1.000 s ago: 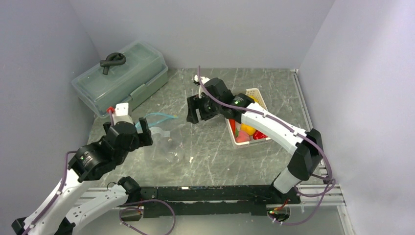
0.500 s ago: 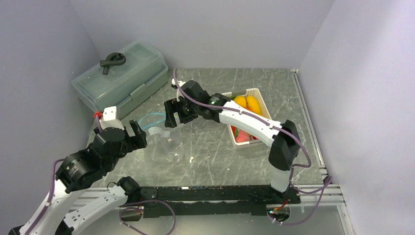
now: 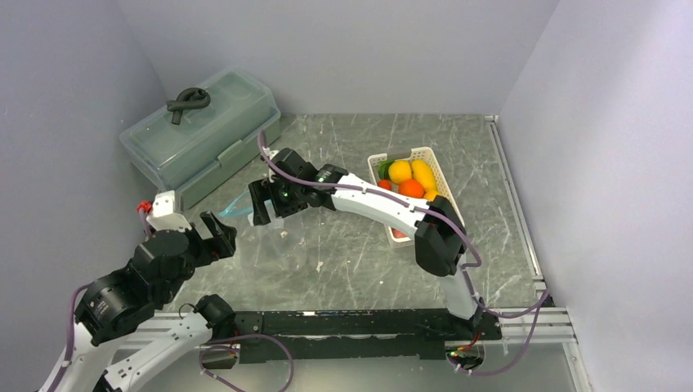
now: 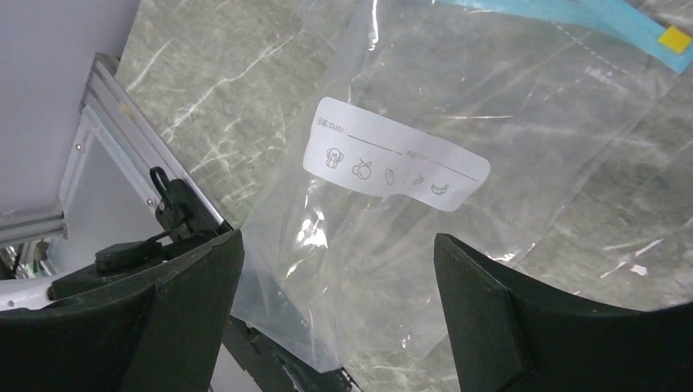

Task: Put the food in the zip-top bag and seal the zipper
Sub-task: Pick up the zipper food storage bag at the center of the board.

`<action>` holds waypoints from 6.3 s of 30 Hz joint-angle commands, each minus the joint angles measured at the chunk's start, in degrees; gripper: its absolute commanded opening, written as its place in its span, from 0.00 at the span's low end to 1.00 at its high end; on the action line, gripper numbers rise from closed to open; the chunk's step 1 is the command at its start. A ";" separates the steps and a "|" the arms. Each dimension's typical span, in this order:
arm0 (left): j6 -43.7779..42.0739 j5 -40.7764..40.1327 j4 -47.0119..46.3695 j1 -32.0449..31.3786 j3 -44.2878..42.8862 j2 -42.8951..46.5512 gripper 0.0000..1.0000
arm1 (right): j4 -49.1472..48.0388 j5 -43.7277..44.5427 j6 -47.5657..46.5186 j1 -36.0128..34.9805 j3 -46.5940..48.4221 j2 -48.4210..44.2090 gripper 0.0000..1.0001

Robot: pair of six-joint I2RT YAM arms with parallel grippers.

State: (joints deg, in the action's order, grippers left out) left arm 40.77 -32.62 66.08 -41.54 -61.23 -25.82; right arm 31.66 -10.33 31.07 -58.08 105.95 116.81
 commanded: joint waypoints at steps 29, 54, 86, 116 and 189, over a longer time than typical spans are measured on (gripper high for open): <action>0.35 4.15 0.54 0.21 0.59 2.89 0.99 | 3.09 10.05 1.15 -4.67 8.37 9.87 0.31; 0.14 5.45 -7.55 0.15 0.26 -11.13 0.99 | -10.94 14.78 -9.21 -4.68 -26.63 -19.60 0.00; -6.38 27.99 -14.49 14.75 -9.71 -27.08 0.85 | -28.54 13.29 -35.42 -4.67 -62.28 -57.71 0.00; -10.29 54.41 -12.69 19.04 -12.11 -31.02 0.84 | -37.48 -2.44 -48.11 -4.67 -67.45 -68.12 0.00; -21.63 30.07 1.86 19.40 -26.63 -41.15 0.00 | -18.87 30.97 -33.43 -2.92 -52.05 -61.82 0.78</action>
State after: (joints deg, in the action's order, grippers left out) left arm 20.58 4.82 66.94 -22.04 -85.03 -67.05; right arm 8.69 11.73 -8.43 -62.41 48.88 53.10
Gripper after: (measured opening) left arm 0.014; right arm 0.772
